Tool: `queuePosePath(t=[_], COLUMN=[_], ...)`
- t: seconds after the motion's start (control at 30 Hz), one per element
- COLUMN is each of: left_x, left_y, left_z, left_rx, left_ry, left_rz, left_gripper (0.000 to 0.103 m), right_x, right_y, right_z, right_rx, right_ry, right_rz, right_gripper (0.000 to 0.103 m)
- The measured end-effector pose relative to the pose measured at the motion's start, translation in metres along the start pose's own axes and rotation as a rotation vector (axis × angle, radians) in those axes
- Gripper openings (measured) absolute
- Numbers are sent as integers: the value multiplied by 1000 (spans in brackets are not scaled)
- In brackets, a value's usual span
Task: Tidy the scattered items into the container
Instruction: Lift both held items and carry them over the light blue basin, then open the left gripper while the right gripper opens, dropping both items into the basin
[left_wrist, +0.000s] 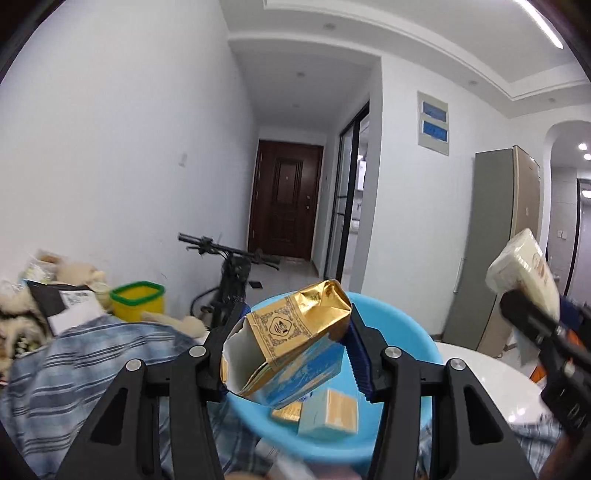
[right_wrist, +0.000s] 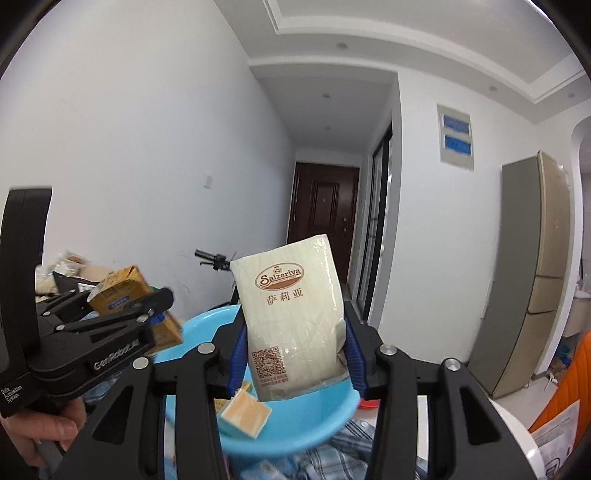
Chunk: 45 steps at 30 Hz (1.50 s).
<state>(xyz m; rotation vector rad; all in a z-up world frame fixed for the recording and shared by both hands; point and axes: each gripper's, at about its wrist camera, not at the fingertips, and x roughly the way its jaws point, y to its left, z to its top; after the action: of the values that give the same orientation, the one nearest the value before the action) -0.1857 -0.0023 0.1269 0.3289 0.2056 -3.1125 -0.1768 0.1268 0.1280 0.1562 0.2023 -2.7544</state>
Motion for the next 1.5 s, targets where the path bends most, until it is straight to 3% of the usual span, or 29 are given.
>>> queuePosePath(t=[0.13,0.27,0.57,0.67,0.77,0.93,1.0,1.03,1.2,1.37,1.5], left_x=[45,75,83,90,104,140,149,153,151,162,183], left_y=[-4,-1,-3,-2,-1,-8,-11,-15,-34,-38,-32], left_z=[14,21,30,41,56,63,60,59,60,53,41], left_rx=[29,18,52,37,39,67,51,54,144,140,75], left_ry=[-27,-1,42,123,252,602,716,768,762,770,805], left_rz=[46,65,54,56,79,135,86,61,65,64,30], left_gripper=[53,53,53,53,53,53,53,53,53,53,53], right_x=[49,74,88,98,119,155,167,169,173,188,204], right_y=[2,-6,-15,-18,-23,-30,-36,-41,-53,-58,-55], right_z=[4,6,11,21,34,48,52,54,64,55,34], right_rx=[-7,39,54,56,85,96,127,141,132,168,170], right_ry=[43,64,148,253,426,728,837,851,853,880,910], right_rz=[-32,-43,-30,-17,45,123,179,184,139,138,132], right_gripper=[43,43,43,43,43,43,43,43,43,43,43])
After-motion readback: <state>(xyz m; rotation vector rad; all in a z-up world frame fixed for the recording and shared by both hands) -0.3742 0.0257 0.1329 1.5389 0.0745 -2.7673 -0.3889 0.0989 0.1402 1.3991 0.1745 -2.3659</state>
